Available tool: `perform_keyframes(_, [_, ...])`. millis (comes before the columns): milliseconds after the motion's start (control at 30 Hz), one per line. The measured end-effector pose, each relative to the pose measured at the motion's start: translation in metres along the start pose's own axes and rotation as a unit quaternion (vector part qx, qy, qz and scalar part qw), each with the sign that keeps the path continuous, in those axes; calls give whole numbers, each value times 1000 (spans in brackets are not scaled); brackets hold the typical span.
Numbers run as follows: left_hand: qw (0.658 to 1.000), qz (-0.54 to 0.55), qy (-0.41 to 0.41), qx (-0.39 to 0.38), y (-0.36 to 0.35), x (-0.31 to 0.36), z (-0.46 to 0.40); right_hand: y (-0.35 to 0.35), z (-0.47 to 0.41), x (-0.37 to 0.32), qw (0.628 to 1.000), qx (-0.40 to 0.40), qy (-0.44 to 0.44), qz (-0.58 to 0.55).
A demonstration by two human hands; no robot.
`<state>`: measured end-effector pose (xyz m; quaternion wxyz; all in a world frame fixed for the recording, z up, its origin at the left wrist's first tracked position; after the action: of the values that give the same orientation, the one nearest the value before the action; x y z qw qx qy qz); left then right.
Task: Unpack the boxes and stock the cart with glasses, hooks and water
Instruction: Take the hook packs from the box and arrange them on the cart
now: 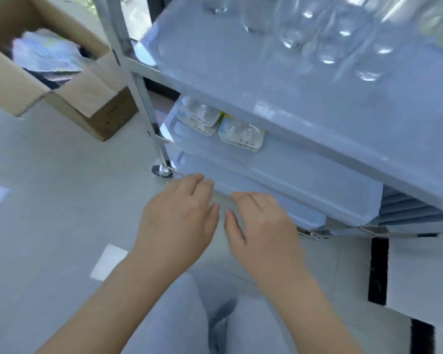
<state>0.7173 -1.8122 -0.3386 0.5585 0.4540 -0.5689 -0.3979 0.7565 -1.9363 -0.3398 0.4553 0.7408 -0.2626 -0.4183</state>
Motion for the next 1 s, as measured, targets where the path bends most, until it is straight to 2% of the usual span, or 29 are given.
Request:
perform_keyframes(133, [999, 2, 36, 31, 110, -29, 20, 61, -46, -87, 996, -19, 86, 0])
perform_keyframes(233, [996, -4, 72, 52, 179, -62, 42, 93, -78, -147, 989, -27, 141, 40])
perform_keyframes(433, [988, -50, 125, 73, 266, -146, 71, 100, -120, -246, 975, -48, 217, 20])
perform_keyframes(667, [982, -82, 156, 62, 303, -229, 65, 59, -169, -323, 975, -70, 210, 11])
perform_keyframes(800, [986, -93, 139, 14, 307, -286, 38, 20, -211, -355, 971, -55, 232, 12])
perform_keyframes(933, [984, -102, 144, -36, 301, -355, -5, -33, -269, -377, 974, -95, 204, 1])
perform_keyframes(1000, [979, -68, 173, -79, 302, -392, -33, -60, -304, -388, 976, -117, 185, 0])
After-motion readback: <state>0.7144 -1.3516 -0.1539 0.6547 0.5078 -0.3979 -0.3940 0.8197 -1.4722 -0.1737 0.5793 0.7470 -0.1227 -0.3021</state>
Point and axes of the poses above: each hand's wrist, its own z-axis away from the middle knuckle, its own y-axis out of the back of the hand, x = y × z, the point moved 2 cm from there along -z, towards the middle knuckle, and after that the axes turned 6 degrees about -y, right-handed, at the moved point
